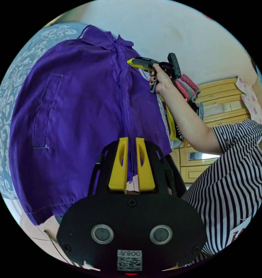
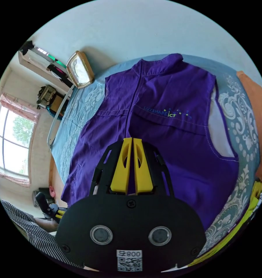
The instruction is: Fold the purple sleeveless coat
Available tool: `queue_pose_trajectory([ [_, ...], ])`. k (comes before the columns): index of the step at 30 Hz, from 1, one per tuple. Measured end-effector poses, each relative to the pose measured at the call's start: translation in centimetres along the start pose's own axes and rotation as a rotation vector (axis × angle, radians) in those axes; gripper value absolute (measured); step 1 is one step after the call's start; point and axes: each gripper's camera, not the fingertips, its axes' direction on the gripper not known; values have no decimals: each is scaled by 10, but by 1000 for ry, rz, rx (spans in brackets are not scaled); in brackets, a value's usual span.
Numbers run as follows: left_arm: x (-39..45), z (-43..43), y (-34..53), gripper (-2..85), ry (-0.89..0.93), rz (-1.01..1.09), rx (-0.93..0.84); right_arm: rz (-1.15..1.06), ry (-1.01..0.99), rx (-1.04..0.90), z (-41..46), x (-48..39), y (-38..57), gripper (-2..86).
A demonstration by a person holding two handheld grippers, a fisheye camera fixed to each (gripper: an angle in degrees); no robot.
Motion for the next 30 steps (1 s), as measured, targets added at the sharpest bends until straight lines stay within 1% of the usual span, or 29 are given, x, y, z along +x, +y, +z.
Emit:
queue_pose_trajectory([
  [4,6,-7,-18,39,13,42,13,4,76,52,-20,12,15,4],
  [8,8,-15,-49,28,91,66,63,60,180,43,-26,42,29,2],
  [10,7,-15,-65,20,59,62,43,92,222,19,-21,58,31,1],
  [12,-2,-6,-80,10,-59,36,-28,125,275,-9,-14,74,31,-1],
  [13,-5,-4,-83,8,-58,27,-51,142,283,-27,-9,84,29,-2],
  [15,-9,-13,-92,4,-10,11,-37,164,226,-3,-10,95,25,-3],
  [17,-4,-22,-98,3,-30,34,-51,175,231,7,-11,102,19,-4],
  [19,3,-33,-105,2,-17,62,-33,161,249,18,-13,104,15,-4],
  [22,12,-55,-120,2,52,99,30,161,291,47,-17,111,7,-3],
  [25,16,-65,-147,2,18,110,47,207,293,64,-18,130,-4,-3],
  [28,17,-61,-176,2,-99,118,-13,246,337,57,-13,148,-15,-2],
  [30,21,-65,-189,2,-116,131,-24,264,285,76,-12,158,-20,-1],
])
